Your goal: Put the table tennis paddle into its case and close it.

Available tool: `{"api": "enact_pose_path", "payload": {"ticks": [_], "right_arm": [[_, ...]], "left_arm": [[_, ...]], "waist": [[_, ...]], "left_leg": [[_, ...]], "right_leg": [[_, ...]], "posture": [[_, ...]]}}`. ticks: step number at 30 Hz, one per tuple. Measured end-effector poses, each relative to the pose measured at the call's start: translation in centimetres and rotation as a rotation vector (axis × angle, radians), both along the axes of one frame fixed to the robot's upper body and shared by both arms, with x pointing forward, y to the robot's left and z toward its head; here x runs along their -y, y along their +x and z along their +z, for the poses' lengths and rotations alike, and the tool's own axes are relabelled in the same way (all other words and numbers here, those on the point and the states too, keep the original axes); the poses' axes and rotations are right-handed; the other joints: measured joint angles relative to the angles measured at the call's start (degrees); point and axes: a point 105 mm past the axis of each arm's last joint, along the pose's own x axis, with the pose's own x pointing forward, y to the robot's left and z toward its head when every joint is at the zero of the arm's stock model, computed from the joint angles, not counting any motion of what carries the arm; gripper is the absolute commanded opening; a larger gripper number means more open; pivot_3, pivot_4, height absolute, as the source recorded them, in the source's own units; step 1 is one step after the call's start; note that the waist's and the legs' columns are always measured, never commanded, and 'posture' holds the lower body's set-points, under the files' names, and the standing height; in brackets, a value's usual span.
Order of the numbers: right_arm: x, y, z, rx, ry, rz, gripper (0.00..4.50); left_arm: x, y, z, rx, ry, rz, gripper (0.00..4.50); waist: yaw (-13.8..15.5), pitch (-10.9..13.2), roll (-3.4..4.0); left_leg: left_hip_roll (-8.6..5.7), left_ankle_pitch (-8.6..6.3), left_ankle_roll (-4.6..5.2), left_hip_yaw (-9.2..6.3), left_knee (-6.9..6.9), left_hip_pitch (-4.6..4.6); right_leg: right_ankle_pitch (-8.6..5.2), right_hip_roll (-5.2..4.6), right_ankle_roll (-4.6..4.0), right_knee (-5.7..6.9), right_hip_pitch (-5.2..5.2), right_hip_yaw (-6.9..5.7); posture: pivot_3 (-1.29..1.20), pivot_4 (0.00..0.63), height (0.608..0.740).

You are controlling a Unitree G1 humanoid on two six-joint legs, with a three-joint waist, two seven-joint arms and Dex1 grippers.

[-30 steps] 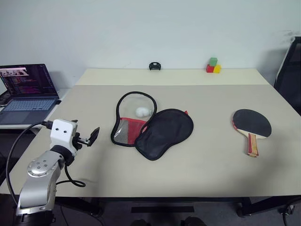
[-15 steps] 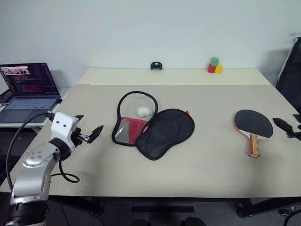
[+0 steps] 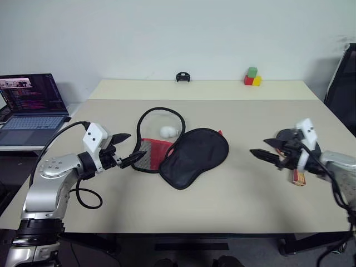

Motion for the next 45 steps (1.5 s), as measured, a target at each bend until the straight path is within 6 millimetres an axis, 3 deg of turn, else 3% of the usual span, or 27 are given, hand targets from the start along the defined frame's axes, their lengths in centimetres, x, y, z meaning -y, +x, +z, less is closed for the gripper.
{"api": "enact_pose_path", "payload": {"ticks": [3,12,21,25,39,45], "right_arm": [[-1.9,0.6,-1.3,-0.046,0.034,-0.004,4.44],[-4.0,2.2,-3.3,-0.103,-0.005,-0.08,4.44],[-3.6,4.6,-5.9,-0.187,-0.034,-0.242,4.44],[-3.7,5.3,-6.1,-0.191,-0.047,-0.282,4.44],[-8.2,3.1,-5.4,-0.35,0.079,-0.126,4.44],[-8.7,2.9,-5.5,-0.393,0.126,-0.143,4.44]], "left_arm": [[0.3,-0.1,0.2,-0.002,0.015,-0.036,4.5],[1.4,0.3,0.9,0.016,0.028,-0.103,4.5],[3.2,0.7,1.2,0.033,0.054,-0.178,4.5],[3.7,0.8,1.1,0.034,0.055,-0.194,4.5],[4.0,1.0,1.1,0.039,0.044,-0.19,4.5],[4.0,1.1,1.1,0.043,0.04,-0.178,4.5]], "waist": [[-0.01,0.0,0.0],[-0.03,0.0,0.0],[-0.13,0.0,0.0],[-0.19,0.0,0.01],[-0.23,0.0,0.01],[-0.25,0.0,0.01]], "left_leg": [[-0.02,0.0,-0.01,-0.01,0.02,-0.08],[-0.05,0.0,-0.01,-0.06,0.04,-0.1],[-0.06,0.01,-0.01,-0.03,0.03,-0.14],[-0.06,0.01,-0.01,-0.02,0.03,-0.14],[-0.05,0.01,-0.01,-0.02,0.04,-0.27],[-0.06,0.01,-0.02,-0.02,0.04,-0.28]], "right_leg": [[0.0,-0.01,0.0,-0.01,-0.04,-0.01],[0.0,-0.01,0.0,0.03,-0.07,-0.06],[0.0,0.02,0.0,0.06,-0.15,-0.02],[0.0,0.02,0.0,0.08,-0.19,0.0],[0.0,0.04,-0.01,0.14,-0.34,0.01],[0.0,0.04,-0.01,0.16,-0.37,0.02]], "posture": [[0.0,0.15,0.74],[0.0,0.15,0.74],[0.0,0.15,0.74],[0.0,0.15,0.74],[0.0,0.15,0.74],[0.0,0.15,0.74]]}}
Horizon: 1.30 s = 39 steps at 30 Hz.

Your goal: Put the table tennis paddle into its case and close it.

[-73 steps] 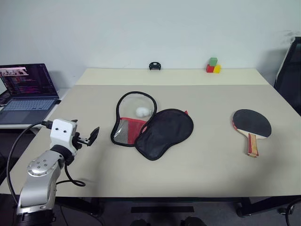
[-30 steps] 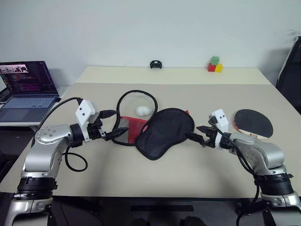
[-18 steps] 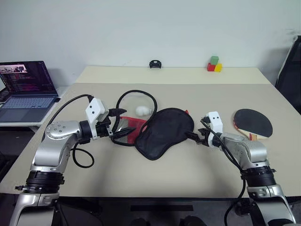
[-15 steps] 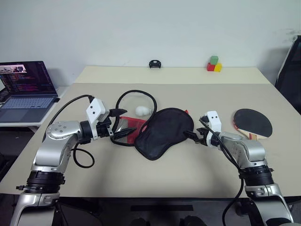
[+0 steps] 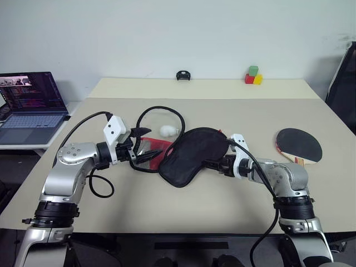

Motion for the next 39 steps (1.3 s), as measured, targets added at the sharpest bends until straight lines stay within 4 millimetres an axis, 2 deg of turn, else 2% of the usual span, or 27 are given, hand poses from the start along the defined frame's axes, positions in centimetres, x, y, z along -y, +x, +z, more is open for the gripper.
{"api": "enact_pose_path", "payload": {"ticks": [9,10,12,23,24,29,39], "right_arm": [[-2.0,0.7,0.8,-0.056,0.186,-0.11,4.44],[-2.4,0.7,0.8,-0.063,0.201,-0.112,4.28],[-3.0,0.5,0.6,-0.085,0.213,-0.113,3.86],[-2.5,0.2,0.2,-0.15,0.23,-0.132,0.15],[-2.4,0.2,0.3,-0.149,0.23,-0.132,0.02],[-0.6,0.3,0.7,-0.152,0.183,-0.133,0.02],[5.2,0.6,1.8,-0.169,0.061,-0.125,0.02]], "left_arm": [[0.2,0.1,-0.1,0.013,0.001,0.001,4.5],[0.2,0.1,-0.1,0.013,0.0,0.001,4.5],[0.3,0.1,-0.1,0.014,0.0,0.0,4.5],[0.7,0.0,-0.2,0.011,0.001,-0.013,4.5],[0.7,0.0,-0.2,0.011,0.001,-0.017,4.5],[1.5,-0.2,-0.6,-0.002,0.002,-0.042,4.5],[2.8,-0.6,-0.7,-0.006,-0.004,-0.084,4.5]], "waist": [[-0.11,-0.01,-0.01],[-0.12,-0.01,-0.01],[-0.15,-0.01,-0.01],[-0.18,-0.01,-0.01],[-0.18,-0.01,-0.01],[-0.17,-0.01,-0.01],[-0.16,-0.01,-0.01]], "left_leg": [[-0.02,0.08,-0.12,0.18,0.08,-0.2],[-0.02,0.09,-0.14,0.18,0.08,-0.2],[-0.02,0.11,-0.16,0.18,0.08,-0.18],[-0.03,0.13,-0.18,0.17,0.1,-0.18],[-0.03,0.13,-0.18,0.17,0.1,-0.18],[-0.03,0.13,-0.18,0.17,0.1,-0.19],[-0.03,0.14,-0.16,0.21,0.1,-0.19]], "right_leg": [[0.0,-0.01,-0.01,0.61,-0.58,0.17],[-0.01,-0.01,-0.01,0.67,-0.6,0.17],[-0.01,-0.01,-0.01,0.75,-0.62,0.18],[0.0,0.0,-0.02,0.78,-0.61,0.15],[-0.01,0.0,-0.02,0.78,-0.61,0.16],[-0.01,0.0,-0.02,0.77,-0.61,0.15],[-0.01,0.01,-0.02,0.75,-0.59,0.16]], "posture": [[0.0,0.15,0.74],[0.0,0.15,0.74],[0.0,0.15,0.74],[0.0,0.15,0.74],[0.0,0.15,0.74],[0.0,0.15,0.74],[0.0,0.15,0.74]]}}
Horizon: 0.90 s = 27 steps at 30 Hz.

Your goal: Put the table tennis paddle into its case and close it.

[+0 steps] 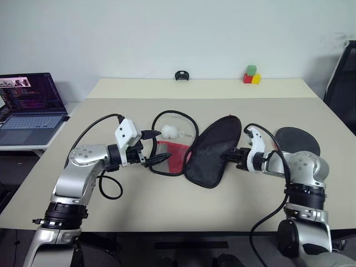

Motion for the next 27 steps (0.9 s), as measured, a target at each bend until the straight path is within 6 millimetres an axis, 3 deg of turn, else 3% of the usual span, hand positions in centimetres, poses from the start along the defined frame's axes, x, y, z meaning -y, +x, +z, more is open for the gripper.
{"api": "enact_pose_path", "payload": {"ticks": [9,27], "right_arm": [[3.5,0.0,-0.4,-0.052,-0.156,0.104,0.02],[6.8,3.1,0.4,0.002,-0.392,0.238,0.02]], "left_arm": [[0.9,-0.1,-0.4,-0.013,-0.008,-0.024,4.5],[1.7,-0.3,-0.6,-0.007,-0.01,-0.036,4.5]], "waist": [[0.02,0.01,-0.01],[0.11,0.02,-0.03]], "left_leg": [[0.01,0.0,0.02,0.06,0.0,-0.01],[0.0,0.0,0.01,0.08,0.02,-0.02]], "right_leg": [[0.0,0.0,0.0,-0.05,0.01,0.0],[0.0,-0.01,0.0,-0.1,0.01,-0.01]], "posture": [[0.0,0.15,0.74],[0.0,0.15,0.74]]}}
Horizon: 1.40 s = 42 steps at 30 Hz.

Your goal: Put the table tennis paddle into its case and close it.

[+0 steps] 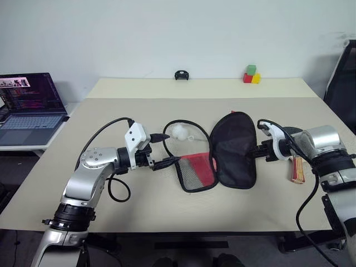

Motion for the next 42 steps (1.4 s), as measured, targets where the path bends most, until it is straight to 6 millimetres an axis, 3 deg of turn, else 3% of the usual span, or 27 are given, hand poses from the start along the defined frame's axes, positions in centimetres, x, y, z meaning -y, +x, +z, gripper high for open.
{"api": "enact_pose_path", "payload": {"ticks": [6,12,16,22,25,29,34,42], "right_arm": [[0.3,1.1,0.1,0.045,-0.052,0.017,0.02],[0.2,1.3,-0.7,0.036,-0.066,0.022,1.78],[0.3,1.8,-0.8,0.053,-0.056,-0.01,1.78],[1.7,3.2,2.0,0.159,-0.047,-0.093,1.78],[2.1,3.2,2.1,0.158,-0.043,-0.11,1.78],[2.3,2.9,1.4,0.135,-0.032,-0.109,2.65],[2.4,2.7,0.8,0.129,-0.016,-0.121,4.46],[3.3,2.3,3.8,0.291,0.082,-0.113,4.49]], "left_arm": [[0.0,0.0,-0.1,-0.001,0.001,0.0,4.5],[0.0,0.0,-0.1,-0.001,0.004,-0.001,4.5],[0.2,-0.1,-0.3,-0.005,0.012,-0.009,4.5],[0.2,-0.1,-0.3,-0.003,0.015,-0.01,4.5],[0.2,0.0,-0.3,-0.001,0.021,-0.007,4.5],[0.2,0.1,-0.3,-0.001,0.022,-0.007,4.5],[0.1,0.3,-0.5,-0.01,0.02,-0.003,4.5],[0.0,0.1,-0.5,-0.014,0.025,-0.015,4.5]], "waist": [[0.0,0.0,0.0],[0.0,0.0,0.0],[-0.03,0.0,0.0],[-0.03,0.0,0.01],[-0.02,0.0,0.01],[-0.04,0.0,0.01],[-0.05,0.0,0.01],[0.06,0.0,0.01]], "left_leg": [[0.0,0.0,-0.01,0.0,0.0,0.0],[0.0,0.0,-0.01,-0.01,0.0,0.0],[0.0,0.01,-0.02,0.0,0.0,0.01],[0.0,0.01,-0.02,0.02,-0.01,0.01],[0.0,0.01,-0.02,0.04,-0.01,0.0],[0.0,0.01,-0.02,0.06,-0.01,0.0],[0.0,0.01,-0.02,0.08,0.0,0.01],[0.01,0.0,-0.01,0.07,0.0,-0.01]], "right_leg": [[0.0,0.0,0.0,0.01,0.0,0.01],[0.0,-0.01,0.0,0.01,-0.01,0.02],[0.0,0.0,0.0,0.02,-0.01,0.01],[0.0,-0.01,0.0,0.01,-0.02,0.02],[0.0,-0.01,0.0,0.01,-0.02,0.03],[0.0,-0.01,0.0,0.03,-0.02,0.03],[0.0,0.0,0.0,0.04,-0.02,0.02],[0.0,-0.01,0.0,0.02,-0.02,0.02]], "posture": [[0.0,0.15,0.74],[0.0,0.15,0.74],[0.0,0.15,0.74],[0.0,0.15,0.74],[0.0,0.15,0.74],[0.0,0.15,0.74],[0.0,0.15,0.74],[0.0,0.15,0.74]]}}
